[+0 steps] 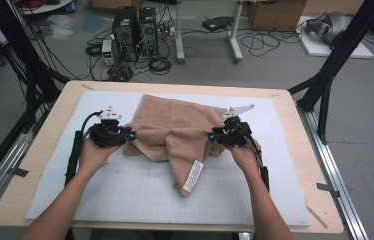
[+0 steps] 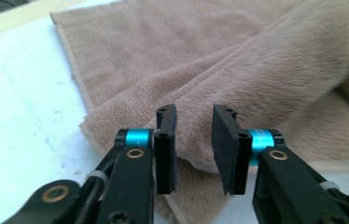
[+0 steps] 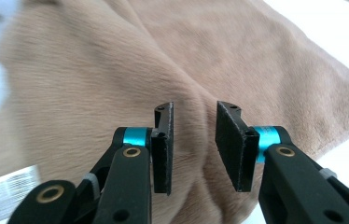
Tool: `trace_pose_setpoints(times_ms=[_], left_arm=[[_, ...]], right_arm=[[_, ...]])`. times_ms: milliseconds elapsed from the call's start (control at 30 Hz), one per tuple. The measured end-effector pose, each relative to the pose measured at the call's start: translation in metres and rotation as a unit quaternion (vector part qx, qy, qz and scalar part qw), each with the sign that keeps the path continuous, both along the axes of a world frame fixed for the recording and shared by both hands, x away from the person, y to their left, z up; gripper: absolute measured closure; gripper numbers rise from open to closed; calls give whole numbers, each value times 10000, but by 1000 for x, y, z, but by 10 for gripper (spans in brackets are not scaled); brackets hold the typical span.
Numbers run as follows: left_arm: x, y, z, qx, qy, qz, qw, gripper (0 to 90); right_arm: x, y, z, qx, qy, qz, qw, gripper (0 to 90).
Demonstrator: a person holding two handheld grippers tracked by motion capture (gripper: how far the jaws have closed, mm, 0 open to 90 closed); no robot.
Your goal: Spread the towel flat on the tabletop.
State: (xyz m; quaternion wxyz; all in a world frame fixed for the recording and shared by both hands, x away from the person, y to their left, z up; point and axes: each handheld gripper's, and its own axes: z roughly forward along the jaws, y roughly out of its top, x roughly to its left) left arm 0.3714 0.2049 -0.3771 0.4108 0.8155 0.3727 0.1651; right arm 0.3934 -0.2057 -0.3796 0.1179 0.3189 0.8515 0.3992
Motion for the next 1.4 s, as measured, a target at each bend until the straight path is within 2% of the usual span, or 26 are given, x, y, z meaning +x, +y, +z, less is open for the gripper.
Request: trace_pose_setpoints(times_ms=[67, 167, 300, 433, 533, 667, 767, 800, 867, 967, 1033, 1167, 1267, 1400], left_arm=[[-7, 2, 4, -122, -44, -30, 9999, 668], [-18, -1, 3, -141, -61, -173, 9997, 663], [-25, -15, -6, -118, 57, -413, 9991, 643], [-30, -36, -18, -115, 218, -762, 9968, 605], [-32, -53, -25, -97, 328, -1029, 9941, 560], [-30, -71, -32, 17, 432, -1131, 9926, 504], [-26, -82, -42, 252, 500, -1154, 9917, 488], [-25, -85, -45, 365, 526, -1144, 9914, 498], [-23, -90, -52, 562, 544, -1129, 9905, 573], [-20, -90, -55, 504, 577, -1149, 9904, 694], [-21, -88, -52, 517, 484, -1185, 9904, 797], [-23, -83, -46, 481, 441, -1220, 9904, 830], [-28, -80, -38, 545, 337, -1312, 9893, 835], [-36, -68, -27, 457, 185, -1299, 9903, 838]], right_arm=[[-9, 0, 6, 47, -117, 57, 9999, 663], [-23, 1, 9, 113, -223, 210, 9995, 663], [-35, 9, 1, 80, -237, 439, 9987, 640], [-37, 17, -14, 30, -113, 573, 9983, 592], [-36, 24, -22, -49, -26, 631, 9980, 566], [-34, 29, -27, -79, -1, 612, 9981, 561], [-32, 33, -30, -120, -10, 612, 9981, 563], [-32, 34, -31, -164, -3, 599, 9981, 568], [-31, 37, -35, -257, 4, 595, 9979, 594], [-29, 42, -40, -342, 8, 587, 9977, 656], [-27, 43, -41, -370, -11, 595, 9975, 720], [-24, 45, -44, -326, 75, 663, 9972, 829], [-24, 42, -43, -254, 133, 715, 9970, 844], [-29, 39, -35, -214, 43, 770, 9968, 848]])
